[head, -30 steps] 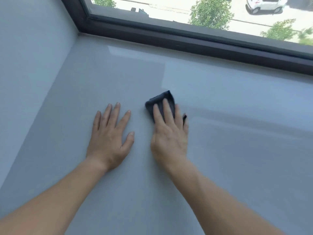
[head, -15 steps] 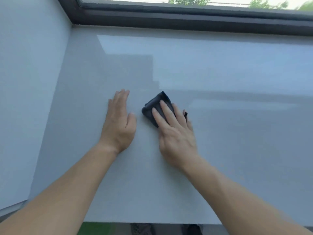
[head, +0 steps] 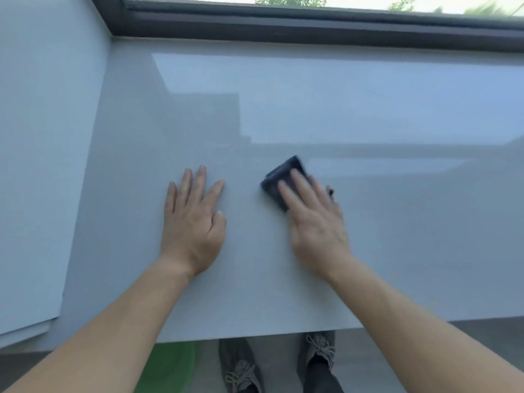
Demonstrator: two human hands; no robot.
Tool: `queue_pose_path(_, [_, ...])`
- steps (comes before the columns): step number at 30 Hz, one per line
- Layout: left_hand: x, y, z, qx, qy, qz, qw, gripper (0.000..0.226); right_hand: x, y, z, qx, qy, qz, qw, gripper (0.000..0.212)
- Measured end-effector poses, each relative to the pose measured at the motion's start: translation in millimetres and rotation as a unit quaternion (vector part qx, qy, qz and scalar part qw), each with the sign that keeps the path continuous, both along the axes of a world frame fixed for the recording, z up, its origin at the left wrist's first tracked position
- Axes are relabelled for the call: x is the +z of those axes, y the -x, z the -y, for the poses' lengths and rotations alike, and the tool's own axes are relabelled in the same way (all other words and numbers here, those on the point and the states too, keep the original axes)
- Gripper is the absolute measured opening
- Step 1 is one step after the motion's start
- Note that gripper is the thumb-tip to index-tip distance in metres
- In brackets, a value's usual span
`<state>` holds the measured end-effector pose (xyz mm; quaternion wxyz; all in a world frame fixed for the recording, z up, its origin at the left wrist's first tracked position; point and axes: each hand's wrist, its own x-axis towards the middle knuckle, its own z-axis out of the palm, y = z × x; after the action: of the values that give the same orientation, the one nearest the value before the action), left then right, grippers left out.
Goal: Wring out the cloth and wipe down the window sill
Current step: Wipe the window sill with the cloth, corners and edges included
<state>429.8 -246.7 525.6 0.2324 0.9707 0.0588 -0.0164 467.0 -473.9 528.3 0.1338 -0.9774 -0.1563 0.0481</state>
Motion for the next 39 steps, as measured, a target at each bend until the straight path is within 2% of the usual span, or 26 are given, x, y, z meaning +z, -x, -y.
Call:
queue_pose_path(2, [-1.4, 0.0, 2.6, -0.003, -0.029, -0.004, 1.0, 0.073, 2.4, -20.7, 15.4, -0.139, -0.013, -0.031, 0.99, 0.059])
queue_pose_path(4, [-2.2, -0.6, 2.7, -0.002, -0.036, -0.007, 0.999, 0.074, 3.9, -12.0, 3.0, -0.179, -0.013, -0.025, 0.983, 0.061])
queue_pose_path(8, [-0.1, -0.9, -0.5, -0.003, 0.002, -0.009, 1.0, 0.075, 0.8, 75.2, -39.0, 0.042, 0.003, 0.016, 0.999, 0.066])
queue_pose_path(10, [3.0, 0.2, -1.0, 0.003, 0.03, -0.007, 1.0, 0.071, 1.4, 85.9, -30.2, 0.093, 0.011, 0.006, 0.996, 0.065])
queue_pose_path(12, [6.9, 5.0, -1.4, 0.0, 0.018, 0.006, 1.0, 0.064, -1.6, 62.7, -7.5, 0.047, 0.019, 0.008, 0.999, 0.066])
queue_pose_path(15, [12.2, 27.5, 1.5, -0.013, -0.014, 0.01, 1.0, 0.06, 1.2, 30.3, 15.4, -0.147, 0.004, -0.022, 0.989, 0.065])
queue_pose_path(16, [12.3, 37.8, 2.3, -0.02, -0.015, 0.003, 1.0, 0.06, 2.0, 34.1, 10.8, -0.174, 0.001, -0.024, 0.984, 0.065])
queue_pose_path(18, [8.5, 54.9, 1.5, -0.042, -0.02, -0.018, 0.999, 0.062, 3.5, 67.1, -10.3, -0.129, 0.01, 0.0, 0.992, 0.068])
queue_pose_path(21, [1.6, 62.0, -4.4, -0.064, -0.044, -0.027, 0.997, 0.063, 7.4, 141.1, -36.0, 0.042, 0.012, -0.003, 0.999, 0.07])
queue_pose_path(23, [0.0, 60.6, -3.2, -0.062, -0.063, -0.028, 0.996, 0.063, 9.0, 152.2, -25.4, 0.099, 0.015, -0.014, 0.995, 0.069])
queue_pose_path(25, [-0.2, 61.2, 0.7, -0.061, -0.089, -0.031, 0.994, 0.065, 5.2, 136.6, -1.3, 0.085, 0.031, 0.0, 0.996, 0.066])
queue_pose_path(28, [-2.7, 62.1, 3.4, -0.067, -0.113, -0.045, 0.99, 0.067, 3.2, 111.4, 26.6, -0.094, 0.017, -0.004, 0.995, 0.065])
queue_pose_path(30, [-3.4, 62.4, 3.3, -0.066, -0.121, -0.047, 0.989, 0.068, 5.5, 120.5, 21.0, -0.15, 0.003, 0.003, 0.989, 0.064])
queue_pose_path(34, [-3.5, 63.0, 4.0, -0.061, -0.132, -0.049, 0.988, 0.069, 5.6, 167.6, 4.6, 0.039, 0.016, 0.009, 0.999, 0.061])
queue_pose_path(36, [-3.6, 63.2, 4.5, -0.059, -0.13, -0.049, 0.989, 0.07, 4.2, 162.3, 20.8, 0.088, 0.016, 0.015, 0.996, 0.059])
queue_pose_path(38, [-2.5, 63.2, 4.2, -0.057, -0.12, -0.047, 0.99, 0.07, 0.1, 144.3, 46.7, 0.055, 0.019, 0.017, 0.998, 0.062])
queue_pose_path(39, [-1.6, 62.8, 4.2, -0.055, -0.112, -0.05, 0.991, 0.071, -1.1, 134.4, 60.2, -0.004, 0.014, 0.02, 1.0, 0.063])
